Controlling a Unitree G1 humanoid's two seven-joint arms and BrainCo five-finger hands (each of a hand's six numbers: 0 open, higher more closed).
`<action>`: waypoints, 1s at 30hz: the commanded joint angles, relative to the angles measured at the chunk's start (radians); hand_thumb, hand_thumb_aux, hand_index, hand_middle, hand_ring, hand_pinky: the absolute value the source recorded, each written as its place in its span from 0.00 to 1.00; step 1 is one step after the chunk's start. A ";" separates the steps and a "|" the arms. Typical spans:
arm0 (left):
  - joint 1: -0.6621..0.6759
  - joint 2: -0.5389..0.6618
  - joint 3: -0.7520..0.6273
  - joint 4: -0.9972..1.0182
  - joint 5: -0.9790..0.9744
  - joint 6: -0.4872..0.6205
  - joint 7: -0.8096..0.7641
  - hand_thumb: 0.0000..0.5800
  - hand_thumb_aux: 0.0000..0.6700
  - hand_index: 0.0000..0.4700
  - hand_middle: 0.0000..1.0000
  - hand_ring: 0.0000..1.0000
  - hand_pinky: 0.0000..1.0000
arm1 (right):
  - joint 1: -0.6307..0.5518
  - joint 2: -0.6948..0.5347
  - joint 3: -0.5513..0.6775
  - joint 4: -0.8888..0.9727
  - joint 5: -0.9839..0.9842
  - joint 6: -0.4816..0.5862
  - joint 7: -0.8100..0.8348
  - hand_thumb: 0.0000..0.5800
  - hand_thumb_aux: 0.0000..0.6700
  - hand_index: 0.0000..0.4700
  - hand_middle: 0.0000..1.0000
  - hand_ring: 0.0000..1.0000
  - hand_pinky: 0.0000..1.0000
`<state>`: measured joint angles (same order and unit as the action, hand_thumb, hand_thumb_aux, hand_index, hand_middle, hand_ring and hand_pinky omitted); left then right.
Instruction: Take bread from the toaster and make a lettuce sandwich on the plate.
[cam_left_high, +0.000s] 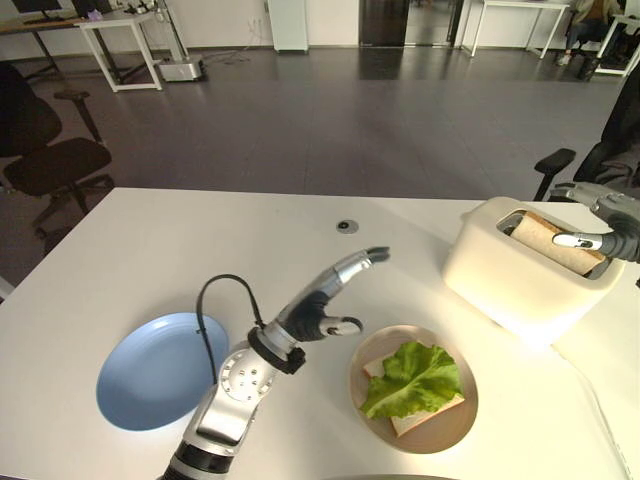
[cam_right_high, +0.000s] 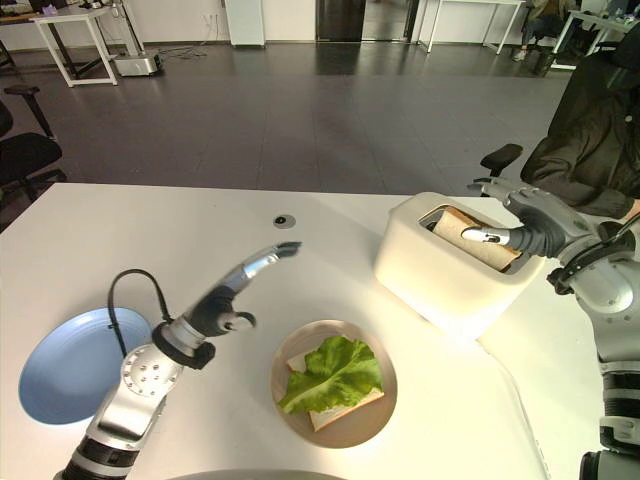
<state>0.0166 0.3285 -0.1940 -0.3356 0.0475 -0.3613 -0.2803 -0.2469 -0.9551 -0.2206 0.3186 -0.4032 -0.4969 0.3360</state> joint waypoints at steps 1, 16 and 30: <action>0.031 0.027 0.124 -0.020 -0.148 0.012 -0.027 0.00 0.00 0.00 0.00 0.00 0.00 | 0.010 -0.025 0.055 0.063 -0.032 -0.002 -0.005 0.62 0.38 0.38 0.00 0.00 0.00; 0.045 0.036 0.192 0.026 -0.158 0.015 -0.069 0.00 0.00 0.00 0.00 0.00 0.00 | -0.068 0.029 -0.002 0.047 0.311 0.115 0.107 1.00 1.00 1.00 0.00 0.00 0.00; 0.054 0.076 0.231 -0.065 -0.095 -0.171 -0.108 0.00 0.00 0.00 0.00 0.00 0.00 | -0.106 -0.002 0.001 -0.295 0.841 0.397 0.662 1.00 1.00 1.00 0.00 0.00 0.00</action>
<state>0.0632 0.3857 0.0298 -0.3561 -0.0647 -0.4668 -0.3720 -0.3711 -1.0030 -0.3458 0.1231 0.4272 -0.1070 0.8934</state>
